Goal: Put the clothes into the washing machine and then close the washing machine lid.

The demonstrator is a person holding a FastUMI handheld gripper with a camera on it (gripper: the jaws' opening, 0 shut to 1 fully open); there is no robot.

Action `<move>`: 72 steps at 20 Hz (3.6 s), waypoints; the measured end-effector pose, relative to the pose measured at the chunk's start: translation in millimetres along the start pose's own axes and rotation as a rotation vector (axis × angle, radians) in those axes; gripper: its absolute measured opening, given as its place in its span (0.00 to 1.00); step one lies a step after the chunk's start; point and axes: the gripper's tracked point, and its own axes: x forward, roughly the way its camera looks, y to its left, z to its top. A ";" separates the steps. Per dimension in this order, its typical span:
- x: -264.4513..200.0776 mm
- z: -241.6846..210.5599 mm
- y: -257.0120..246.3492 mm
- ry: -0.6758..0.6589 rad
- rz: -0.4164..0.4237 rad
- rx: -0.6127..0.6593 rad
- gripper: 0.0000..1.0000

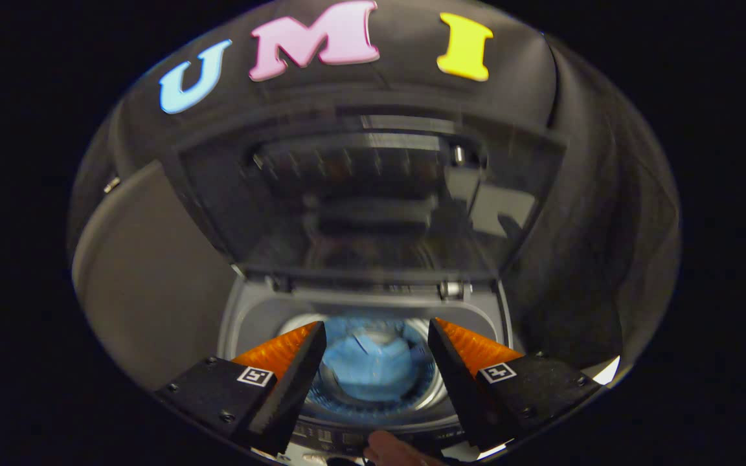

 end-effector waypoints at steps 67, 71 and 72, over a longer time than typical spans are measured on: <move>-51.6 81.4 70.4 -0.371 0.067 -0.060 0.99; -113.8 148.4 87.1 -0.582 0.078 0.001 0.99; -130.5 162.0 93.5 -0.645 0.083 0.008 0.99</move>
